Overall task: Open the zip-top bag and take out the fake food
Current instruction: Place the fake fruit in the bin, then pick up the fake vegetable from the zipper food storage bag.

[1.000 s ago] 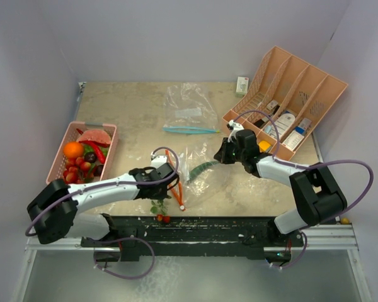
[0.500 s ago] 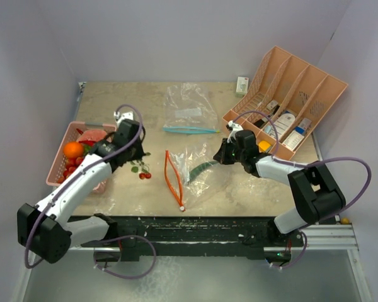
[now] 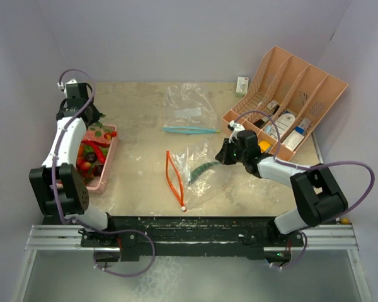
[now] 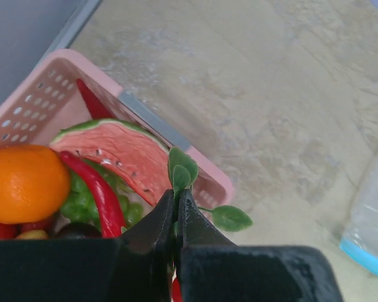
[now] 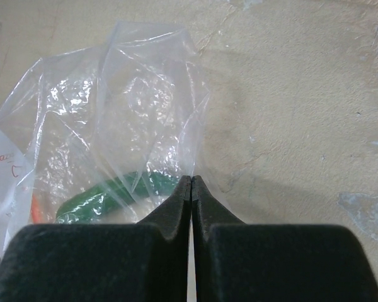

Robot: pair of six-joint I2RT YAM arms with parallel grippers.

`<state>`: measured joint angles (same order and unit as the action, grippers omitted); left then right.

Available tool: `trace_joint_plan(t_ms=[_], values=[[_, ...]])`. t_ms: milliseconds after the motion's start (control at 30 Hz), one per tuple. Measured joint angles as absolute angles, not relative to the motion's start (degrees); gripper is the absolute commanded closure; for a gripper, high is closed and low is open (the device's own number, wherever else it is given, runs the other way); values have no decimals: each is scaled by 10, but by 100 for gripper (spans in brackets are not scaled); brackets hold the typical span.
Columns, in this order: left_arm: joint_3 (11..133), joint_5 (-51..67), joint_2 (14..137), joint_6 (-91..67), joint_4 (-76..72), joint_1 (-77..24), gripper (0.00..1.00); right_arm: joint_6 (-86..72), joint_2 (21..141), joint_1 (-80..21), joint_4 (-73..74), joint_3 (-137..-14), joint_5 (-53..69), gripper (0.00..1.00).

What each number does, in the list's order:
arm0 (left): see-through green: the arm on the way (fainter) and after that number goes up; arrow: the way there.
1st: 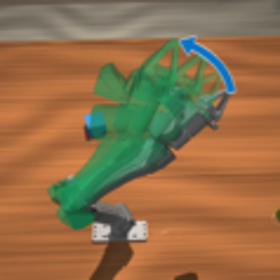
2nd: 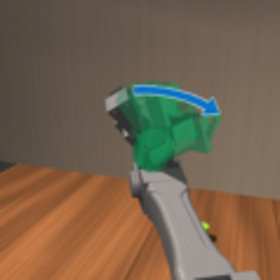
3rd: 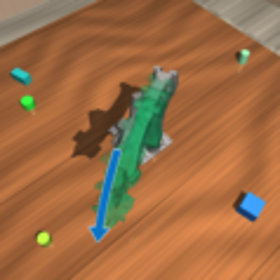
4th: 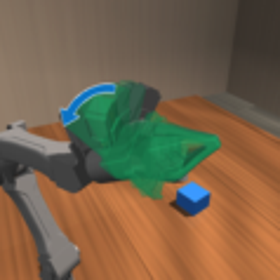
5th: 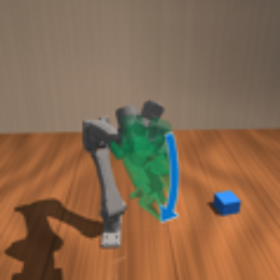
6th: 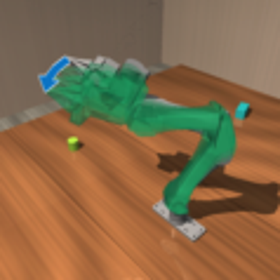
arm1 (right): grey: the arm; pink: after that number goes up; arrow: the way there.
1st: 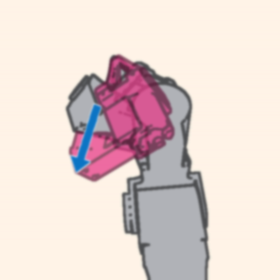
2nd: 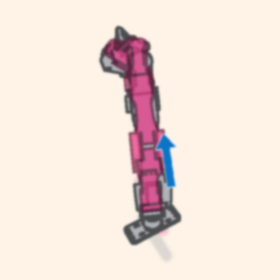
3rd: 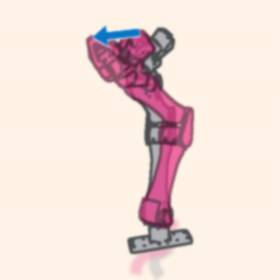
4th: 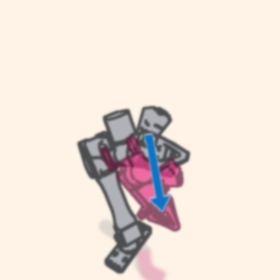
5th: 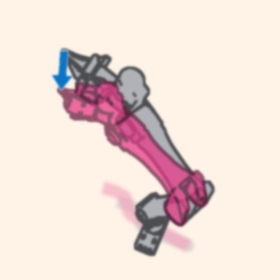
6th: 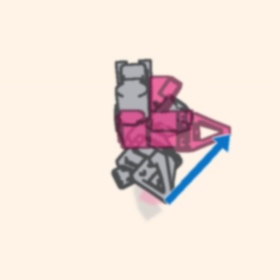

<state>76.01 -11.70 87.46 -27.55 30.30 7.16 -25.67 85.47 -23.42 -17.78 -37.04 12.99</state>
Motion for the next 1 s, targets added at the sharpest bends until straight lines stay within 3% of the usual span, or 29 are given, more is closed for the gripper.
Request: trace_joint_plan(t_ms=[100, 167, 300, 333, 400, 533, 667, 833, 1000], values=[[766, -108, 905, -277, 292, 108, 93, -251, 851, -233, -170, -370, 130, 100], [766, -106, 917, -279, 292, 129, 81, -249, 848, -232, -165, -370, 130, 100], [772, -95, 932, -281, 292, 164, 24, -245, 846, -232, -161, -370, 130, 100], [776, -90, 937, -279, 292, 170, 14, -244, 846, -232, -161, -370, 130, 100], [778, -77, 939, -278, 289, 173, 6, -244, 845, -232, -160, -370, 130, 100], [758, -51, 907, -273, 273, 151, 7, -244, 841, -232, -159, -370, 130, 100], [688, -39, 810, -279, 256, 70, 21, -244, 840, -232, -158, -370, 131, 100], [482, 36, 608, -340, 174, -83, 35, -244, 839, -232, -157, -371, 135, 100], [274, 92, 410, -430, 155, -169, 40, -244, 829, -232, -153, -371, 136, 100]])
